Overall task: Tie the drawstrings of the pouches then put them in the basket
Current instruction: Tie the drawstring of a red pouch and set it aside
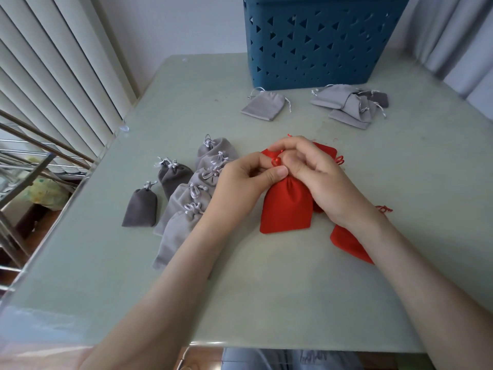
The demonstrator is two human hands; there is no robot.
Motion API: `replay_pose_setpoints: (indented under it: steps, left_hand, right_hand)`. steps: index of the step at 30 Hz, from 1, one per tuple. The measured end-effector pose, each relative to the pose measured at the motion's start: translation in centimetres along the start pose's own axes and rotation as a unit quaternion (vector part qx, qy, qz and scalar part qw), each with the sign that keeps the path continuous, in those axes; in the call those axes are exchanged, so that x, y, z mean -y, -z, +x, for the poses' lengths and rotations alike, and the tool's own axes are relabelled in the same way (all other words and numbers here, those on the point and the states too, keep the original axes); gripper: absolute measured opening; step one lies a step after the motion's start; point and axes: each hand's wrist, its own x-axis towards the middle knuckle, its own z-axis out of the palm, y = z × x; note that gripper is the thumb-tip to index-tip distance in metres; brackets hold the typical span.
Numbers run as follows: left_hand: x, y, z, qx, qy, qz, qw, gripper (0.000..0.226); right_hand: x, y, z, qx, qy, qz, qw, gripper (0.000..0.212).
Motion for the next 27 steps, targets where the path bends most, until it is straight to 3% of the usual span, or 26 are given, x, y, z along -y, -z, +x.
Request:
replay_pose_setpoints:
  steps: [4,6,9,16,21,24,27]
  left_hand:
    - [0.1,0.2,0.1,-0.009,0.038,-0.089,0.995,0.013]
    - [0.1,0.5,0.1,-0.004,0.056,-0.132,0.99,0.007]
    - [-0.2,0.7,0.2,0.008,0.072,-0.209,0.975,0.01]
    - [-0.5,0.8,0.1,0.015,0.07,-0.196,0.978,0.021]
    - [0.1,0.6,0.2,-0.046,0.064,-0.094,0.992,0.007]
    - [0.4,0.6,0.3,-0.068,0.063,-0.073,0.993,0.004]
    - [0.6,0.4,0.4,-0.075,0.042,-0.037,0.996,0.005]
  right_hand:
    - [0.1,0.2,-0.4,0.01,-0.047,0.038,0.998,0.032]
    - [0.0,0.3,-0.3,0.038,-0.042,-0.024,0.998,0.033]
    - [-0.1,0.3,-0.2,0.06,-0.035,-0.127,0.989,0.05]
    - [0.0,1.6,0.1,0.036,-0.032,-0.177,0.983,0.035]
    - [-0.3,1.8,0.1,-0.029,-0.08,-0.107,0.991,0.038]
    - [-0.1,1.4,0.3,-0.062,-0.076,0.007,0.995,0.037]
    - [0.0,0.8,0.3,-0.045,-0.066,0.101,0.992,0.025]
